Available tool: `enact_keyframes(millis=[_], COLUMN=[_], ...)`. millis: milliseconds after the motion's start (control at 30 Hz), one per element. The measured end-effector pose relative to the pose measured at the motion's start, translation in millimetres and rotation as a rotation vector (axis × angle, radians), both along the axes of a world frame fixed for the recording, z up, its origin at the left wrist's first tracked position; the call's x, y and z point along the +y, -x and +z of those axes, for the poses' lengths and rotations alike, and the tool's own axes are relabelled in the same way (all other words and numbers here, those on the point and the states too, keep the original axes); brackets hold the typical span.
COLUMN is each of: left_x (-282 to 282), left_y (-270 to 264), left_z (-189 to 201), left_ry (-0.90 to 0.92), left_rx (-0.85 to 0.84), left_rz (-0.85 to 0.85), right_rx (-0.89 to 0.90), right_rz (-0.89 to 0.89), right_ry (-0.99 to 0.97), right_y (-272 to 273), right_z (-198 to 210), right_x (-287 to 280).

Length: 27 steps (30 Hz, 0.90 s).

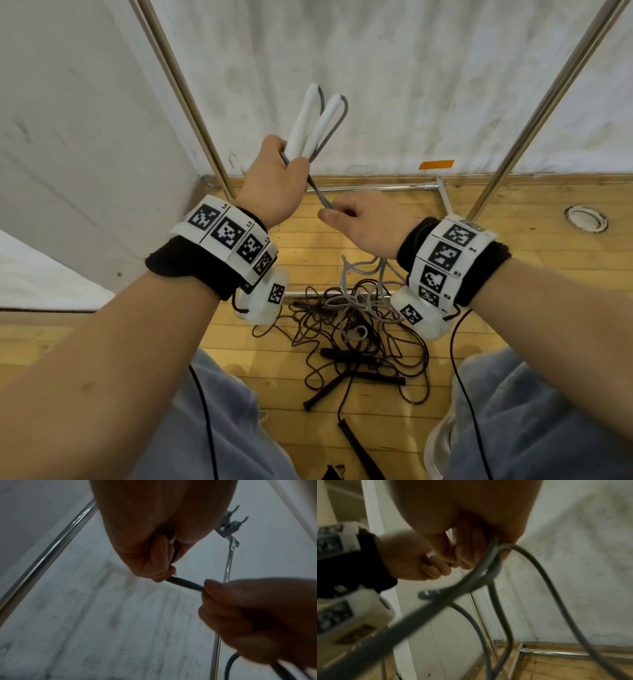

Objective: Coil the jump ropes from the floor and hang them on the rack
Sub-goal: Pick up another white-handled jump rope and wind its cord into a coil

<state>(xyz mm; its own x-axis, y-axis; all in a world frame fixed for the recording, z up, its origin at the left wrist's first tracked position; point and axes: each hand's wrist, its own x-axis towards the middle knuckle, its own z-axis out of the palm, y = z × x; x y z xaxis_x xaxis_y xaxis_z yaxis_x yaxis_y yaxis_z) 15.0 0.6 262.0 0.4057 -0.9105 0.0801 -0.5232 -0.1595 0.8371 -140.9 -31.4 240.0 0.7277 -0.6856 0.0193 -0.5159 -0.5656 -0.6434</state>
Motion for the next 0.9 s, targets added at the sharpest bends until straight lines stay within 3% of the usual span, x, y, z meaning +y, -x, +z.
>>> enact_keyframes(millis=[167,467,667,800,900], left_x=[2.4,5.0,-6.0,-10.7,-12.9], left_y=[0.3,12.3,15.2,3.8,-10.0], left_z=[-13.0,-29.8,-41.4,-46.8,-49.8], left_ry=[-0.073,-0.182,-0.219,-0.223,-0.25], left_rx=[-0.281,-0.413,-0.578,-0.634,-0.653], left_rz=[-0.067,-0.289,-0.195,-0.104,-0.025], right_rx=[-0.084,-0.14,-0.048,0.009,0.139], right_rz=[0.002,-0.093,0.027,0.017,0.031], right_ry=[-0.096,-0.245,-0.225,-0.238,-0.173], right_y=[2.8,18.1,7.2,9.5,13.3], right_z=[12.1,22.0,18.3,16.7,16.5], right_x=[-1.5,-8.1,11.8,11.5,5.0])
